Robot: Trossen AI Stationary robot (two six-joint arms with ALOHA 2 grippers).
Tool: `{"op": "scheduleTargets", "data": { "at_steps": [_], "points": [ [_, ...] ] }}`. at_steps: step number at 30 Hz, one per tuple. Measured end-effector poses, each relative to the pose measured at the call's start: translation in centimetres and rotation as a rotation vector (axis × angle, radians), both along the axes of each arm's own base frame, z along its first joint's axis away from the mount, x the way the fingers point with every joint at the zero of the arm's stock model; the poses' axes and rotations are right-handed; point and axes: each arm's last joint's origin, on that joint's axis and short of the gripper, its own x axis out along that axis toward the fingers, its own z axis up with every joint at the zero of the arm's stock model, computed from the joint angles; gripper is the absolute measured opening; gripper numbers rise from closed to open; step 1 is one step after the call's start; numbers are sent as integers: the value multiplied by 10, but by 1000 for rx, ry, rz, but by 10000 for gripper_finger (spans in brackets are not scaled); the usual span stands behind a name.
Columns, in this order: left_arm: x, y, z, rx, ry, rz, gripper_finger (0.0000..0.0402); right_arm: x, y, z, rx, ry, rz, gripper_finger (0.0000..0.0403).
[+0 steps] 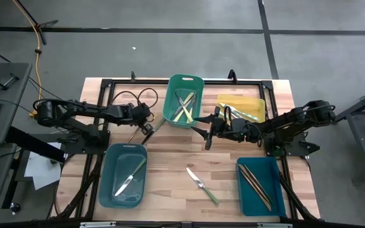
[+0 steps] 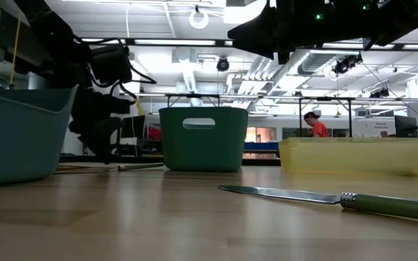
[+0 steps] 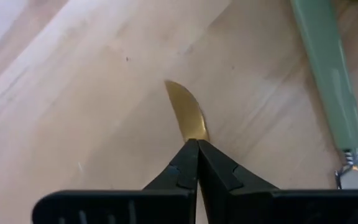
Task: Sort silverware by color (type)
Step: Put the gold knife into the right blue bin
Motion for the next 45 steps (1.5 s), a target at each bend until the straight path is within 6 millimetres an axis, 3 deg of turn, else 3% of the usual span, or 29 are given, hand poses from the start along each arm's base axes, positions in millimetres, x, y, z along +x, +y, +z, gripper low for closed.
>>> {"op": "scheduleTargets", "data": {
  "at_steps": [13,19,24,29,34,45],
  "points": [
    [-6,-7,19,-28,-70,-48,0,0,0,-2,-2,19,0,177],
    [-16,-14,44,-177,-88,-23,4,0,0,-5,-43,63,-2,177],
    [-15,-20,55,-284,-56,20,34,0,0,-5,-75,71,-12,177],
    [-12,-32,45,-324,48,38,71,0,0,-5,-76,71,-13,177],
    [-7,-35,34,-229,129,38,95,0,0,-5,-77,70,-14,177],
    [4,-33,12,-199,228,5,104,0,-1,-4,-75,63,-18,177]
  ]
}}
